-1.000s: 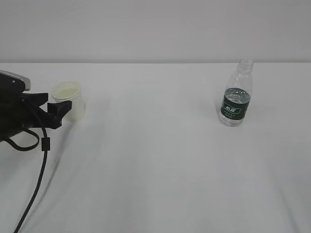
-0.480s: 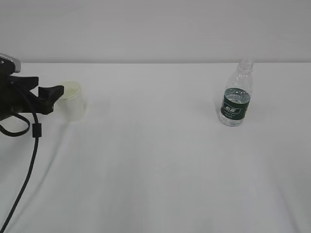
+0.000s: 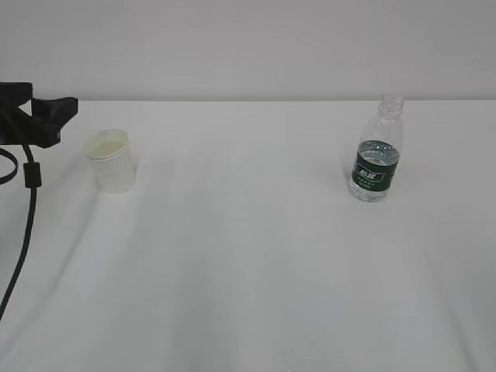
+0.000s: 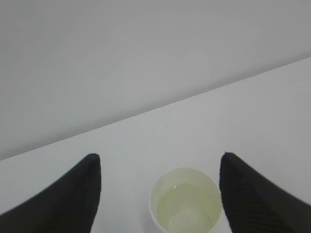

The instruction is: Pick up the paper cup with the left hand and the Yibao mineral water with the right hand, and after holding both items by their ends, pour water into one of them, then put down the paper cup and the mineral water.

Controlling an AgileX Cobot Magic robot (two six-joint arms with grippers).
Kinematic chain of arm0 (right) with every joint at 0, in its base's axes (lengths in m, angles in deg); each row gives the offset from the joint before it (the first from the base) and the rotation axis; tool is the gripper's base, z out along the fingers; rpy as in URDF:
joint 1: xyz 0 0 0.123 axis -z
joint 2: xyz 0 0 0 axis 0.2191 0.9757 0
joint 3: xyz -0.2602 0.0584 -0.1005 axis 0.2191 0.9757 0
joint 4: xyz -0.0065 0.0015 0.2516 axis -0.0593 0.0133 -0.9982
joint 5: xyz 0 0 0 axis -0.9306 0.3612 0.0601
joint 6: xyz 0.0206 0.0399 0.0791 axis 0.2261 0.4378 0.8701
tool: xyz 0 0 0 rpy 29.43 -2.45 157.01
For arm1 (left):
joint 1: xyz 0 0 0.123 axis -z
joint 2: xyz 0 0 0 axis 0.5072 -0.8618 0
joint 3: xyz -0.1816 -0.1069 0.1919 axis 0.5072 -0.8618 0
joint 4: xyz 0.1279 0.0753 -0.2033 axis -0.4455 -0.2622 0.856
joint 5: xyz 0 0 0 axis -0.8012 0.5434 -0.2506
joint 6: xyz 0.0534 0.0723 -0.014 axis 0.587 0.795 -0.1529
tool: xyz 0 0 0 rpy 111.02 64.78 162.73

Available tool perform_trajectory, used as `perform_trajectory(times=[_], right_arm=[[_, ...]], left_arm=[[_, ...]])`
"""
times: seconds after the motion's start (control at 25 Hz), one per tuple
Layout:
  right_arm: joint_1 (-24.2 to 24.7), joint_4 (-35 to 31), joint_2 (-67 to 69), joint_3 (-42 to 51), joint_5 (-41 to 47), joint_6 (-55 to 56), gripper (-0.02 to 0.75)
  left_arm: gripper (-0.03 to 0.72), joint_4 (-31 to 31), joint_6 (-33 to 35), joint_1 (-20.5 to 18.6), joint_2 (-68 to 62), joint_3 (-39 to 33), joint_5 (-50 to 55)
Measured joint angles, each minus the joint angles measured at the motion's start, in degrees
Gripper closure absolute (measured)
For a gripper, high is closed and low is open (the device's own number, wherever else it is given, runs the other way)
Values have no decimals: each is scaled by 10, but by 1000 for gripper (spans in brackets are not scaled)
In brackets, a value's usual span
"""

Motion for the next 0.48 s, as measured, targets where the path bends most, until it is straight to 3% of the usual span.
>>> perform_trajectory(times=[0.48], right_arm=[[0, -1, 0, 0, -19, 0, 153]], left_arm=[[153, 0, -5, 0, 140, -1, 111]])
